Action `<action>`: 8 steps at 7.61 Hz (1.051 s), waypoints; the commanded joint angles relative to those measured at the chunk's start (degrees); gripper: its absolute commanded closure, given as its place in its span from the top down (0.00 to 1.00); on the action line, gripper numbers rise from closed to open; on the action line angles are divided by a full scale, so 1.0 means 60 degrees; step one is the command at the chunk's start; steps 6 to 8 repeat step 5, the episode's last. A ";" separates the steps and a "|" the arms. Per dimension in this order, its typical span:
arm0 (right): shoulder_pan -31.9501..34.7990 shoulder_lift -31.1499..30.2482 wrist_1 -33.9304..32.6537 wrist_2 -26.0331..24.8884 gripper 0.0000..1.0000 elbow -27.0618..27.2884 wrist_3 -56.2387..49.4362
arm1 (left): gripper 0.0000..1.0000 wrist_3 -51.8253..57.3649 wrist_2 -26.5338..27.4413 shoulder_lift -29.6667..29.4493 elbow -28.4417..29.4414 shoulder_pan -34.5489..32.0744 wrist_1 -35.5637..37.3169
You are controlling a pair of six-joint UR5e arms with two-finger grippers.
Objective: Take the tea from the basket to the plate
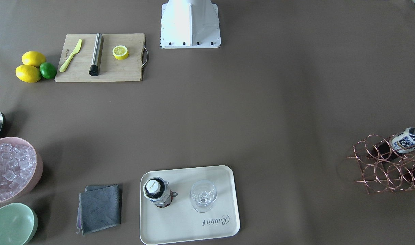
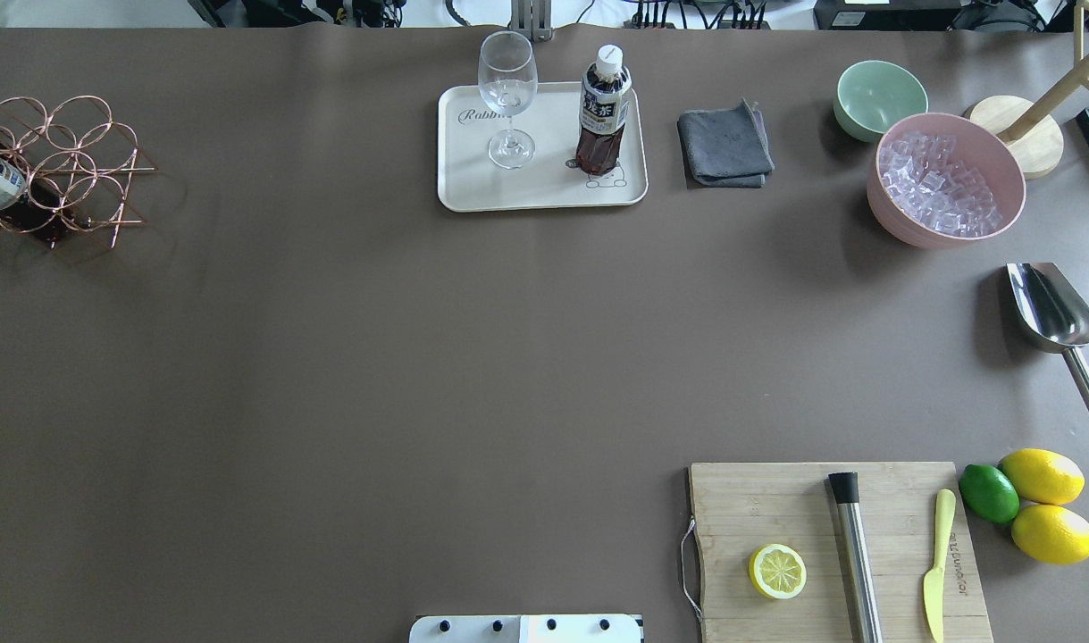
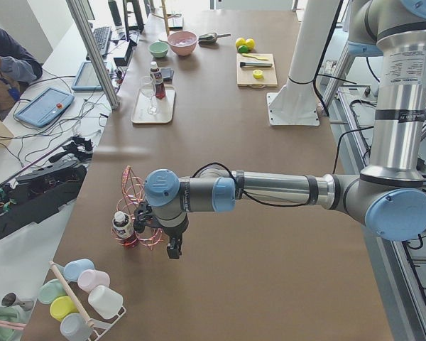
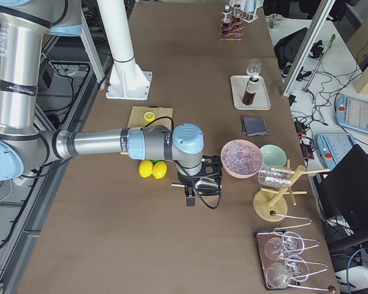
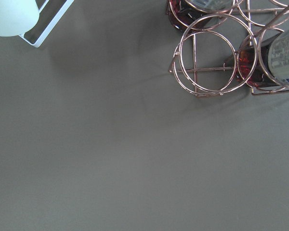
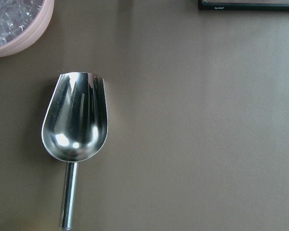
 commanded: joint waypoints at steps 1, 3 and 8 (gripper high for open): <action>0.0000 0.0001 0.0000 -0.0009 1.00 -0.0003 0.0000 | 0.99 0.0000 -0.0014 0.0053 0.0000 -0.0014 -0.0010; 0.0000 0.0001 0.0000 -0.0009 1.00 -0.0003 0.0000 | 0.99 0.0000 -0.0014 0.0083 0.0000 -0.0014 -0.0010; 0.0000 0.0001 0.0000 -0.0009 1.00 -0.0003 0.0000 | 0.99 0.0000 -0.0014 0.0068 -0.0072 -0.0015 -0.0010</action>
